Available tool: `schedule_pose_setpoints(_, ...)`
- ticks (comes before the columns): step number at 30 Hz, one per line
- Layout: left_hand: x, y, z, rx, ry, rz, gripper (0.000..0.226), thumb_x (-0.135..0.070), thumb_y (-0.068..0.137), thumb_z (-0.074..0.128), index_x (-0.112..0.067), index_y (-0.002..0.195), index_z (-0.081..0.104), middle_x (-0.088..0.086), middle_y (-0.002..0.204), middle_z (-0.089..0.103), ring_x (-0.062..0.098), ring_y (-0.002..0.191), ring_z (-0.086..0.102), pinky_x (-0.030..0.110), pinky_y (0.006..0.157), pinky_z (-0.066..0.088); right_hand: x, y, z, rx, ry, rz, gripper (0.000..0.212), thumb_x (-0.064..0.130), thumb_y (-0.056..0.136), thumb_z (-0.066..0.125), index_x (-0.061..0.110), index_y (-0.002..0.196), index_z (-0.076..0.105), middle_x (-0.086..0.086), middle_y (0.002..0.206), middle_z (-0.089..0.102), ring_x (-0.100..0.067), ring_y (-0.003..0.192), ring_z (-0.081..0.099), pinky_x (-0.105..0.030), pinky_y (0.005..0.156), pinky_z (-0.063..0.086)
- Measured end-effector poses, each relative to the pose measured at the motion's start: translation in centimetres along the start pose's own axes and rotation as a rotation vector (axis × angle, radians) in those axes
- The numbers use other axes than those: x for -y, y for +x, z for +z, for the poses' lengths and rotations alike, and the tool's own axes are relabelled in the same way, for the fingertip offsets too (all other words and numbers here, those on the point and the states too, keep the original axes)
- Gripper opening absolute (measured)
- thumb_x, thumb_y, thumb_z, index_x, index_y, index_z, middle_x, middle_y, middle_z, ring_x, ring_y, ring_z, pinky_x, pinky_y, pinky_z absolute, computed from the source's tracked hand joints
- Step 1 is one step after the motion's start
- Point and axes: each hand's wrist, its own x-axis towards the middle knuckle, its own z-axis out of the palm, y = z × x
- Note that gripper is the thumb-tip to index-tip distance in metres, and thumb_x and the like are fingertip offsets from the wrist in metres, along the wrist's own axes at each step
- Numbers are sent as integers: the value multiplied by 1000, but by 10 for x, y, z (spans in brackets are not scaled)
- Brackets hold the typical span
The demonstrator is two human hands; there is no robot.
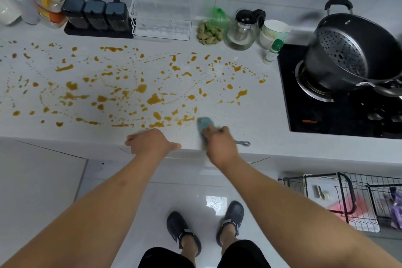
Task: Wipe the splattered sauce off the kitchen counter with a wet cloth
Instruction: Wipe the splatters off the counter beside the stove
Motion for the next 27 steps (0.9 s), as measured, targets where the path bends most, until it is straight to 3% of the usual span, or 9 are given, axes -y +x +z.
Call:
schedule_pose_setpoints(3,-1,0,0,0,9,-10,124,-95,58,68,-12,149,51,35,156,39,56,145,34,51,102,48,21,-2,-8,70,272,2,50,-1,85,52,17,130,66,-15,115,69,-36,112,54,-31,77,47)
schedule_pose_setpoints(7,1,3,0,9,10,-2,123,-96,56,66,-12,145,56,36,153,42,56,142,38,52,102,48,-14,2,-42,4,754,229,49,-8,81,48,16,113,77,-6,113,75,-24,108,68,-20,83,46)
schedule_pose_setpoints(12,2,6,2,20,-2,6,117,-97,54,67,-12,134,63,37,146,49,56,138,44,51,98,50,-114,4,-70,-201,419,600,47,15,90,52,19,137,61,-13,131,65,-35,119,60,-38,96,51)
schedule_pose_setpoints(15,2,10,4,23,-5,3,118,-99,50,66,-13,130,65,35,141,56,54,131,53,51,96,51,-123,-1,-68,-230,324,417,40,25,91,53,20,129,64,-14,127,63,-38,116,59,-46,93,53)
schedule_pose_setpoints(17,1,11,3,28,-11,-1,117,-98,51,66,-13,131,65,34,142,54,53,131,52,51,96,50,-107,2,-50,-84,229,193,48,42,88,45,24,130,58,-12,128,61,-39,121,55,-45,99,48)
schedule_pose_setpoints(19,1,9,2,27,-3,-6,118,-99,51,66,-13,132,64,34,143,54,53,131,53,50,95,51,-80,9,-16,122,-13,57,75,52,88,20,16,151,38,-15,153,42,-39,144,33,-51,119,24)
schedule_pose_setpoints(21,1,9,4,25,6,-12,120,-99,49,65,-14,133,64,33,144,54,52,132,52,50,95,51,-41,12,11,191,-171,-5,87,49,86,-4,9,159,22,-16,166,19,-43,153,4,-57,122,-1)
schedule_pose_setpoints(25,1,10,6,29,28,-28,128,-103,45,61,-14,137,61,31,145,54,50,133,52,49,95,50,26,-2,26,138,-14,-59,72,26,96,40,19,162,12,-10,169,-1,-39,153,-13,-46,126,0)
schedule_pose_setpoints(27,1,8,5,31,35,-28,127,-103,47,60,-13,137,62,31,145,54,51,133,52,49,96,50,24,-8,22,143,25,-88,76,13,96,46,21,163,10,-5,170,-5,-33,155,-14,-40,127,4)
